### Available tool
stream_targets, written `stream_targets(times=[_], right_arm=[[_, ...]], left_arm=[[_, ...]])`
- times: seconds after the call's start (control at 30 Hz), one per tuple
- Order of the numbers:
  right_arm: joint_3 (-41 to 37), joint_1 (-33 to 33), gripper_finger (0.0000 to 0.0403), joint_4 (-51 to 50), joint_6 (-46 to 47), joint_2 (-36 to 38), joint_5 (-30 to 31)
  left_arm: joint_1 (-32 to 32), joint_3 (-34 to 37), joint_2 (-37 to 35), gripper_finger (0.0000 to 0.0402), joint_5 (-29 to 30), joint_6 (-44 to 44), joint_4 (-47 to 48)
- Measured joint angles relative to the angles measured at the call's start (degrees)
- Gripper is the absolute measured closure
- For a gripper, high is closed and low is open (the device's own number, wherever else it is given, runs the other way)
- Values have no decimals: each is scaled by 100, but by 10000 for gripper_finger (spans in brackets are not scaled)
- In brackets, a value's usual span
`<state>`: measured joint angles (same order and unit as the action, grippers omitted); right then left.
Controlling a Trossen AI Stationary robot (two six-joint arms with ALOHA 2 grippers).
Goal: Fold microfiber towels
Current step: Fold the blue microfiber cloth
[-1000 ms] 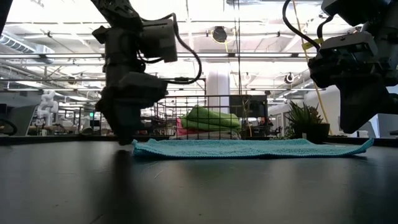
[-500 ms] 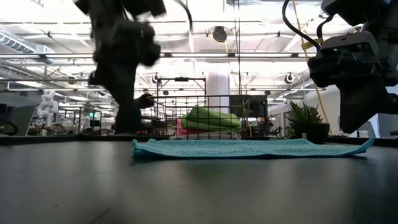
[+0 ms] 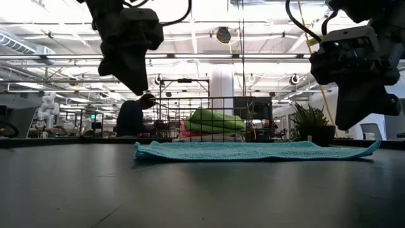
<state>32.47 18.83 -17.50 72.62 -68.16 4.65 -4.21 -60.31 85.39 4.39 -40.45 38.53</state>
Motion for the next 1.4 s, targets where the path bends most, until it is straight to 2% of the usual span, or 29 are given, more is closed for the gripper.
stream_targets(times=[0.27, 0.53, 0.67, 0.77, 1.03, 1.4], right_arm=[[0, 2, 364, 90, -3, 0, -6], [-2, 2, 364, 138, 2, 2, -14], [-4, 2, 364, 195, -8, 0, -12], [-1, 2, 364, 240, -24, 0, -14], [-2, 2, 365, 235, -40, 0, -16], [-2, 2, 365, 238, -106, 0, -5]], left_arm=[[40, 0, 200, 281, 40, 208, -169], [93, -7, 600, 209, 122, 135, -764], [189, -6, 964, 190, -9, -148, -921], [248, -4, 1242, 188, -293, -293, -922], [332, -2, 1667, 188, -298, -325, -916], [331, 0, 1717, 188, -482, -364, -1201]])
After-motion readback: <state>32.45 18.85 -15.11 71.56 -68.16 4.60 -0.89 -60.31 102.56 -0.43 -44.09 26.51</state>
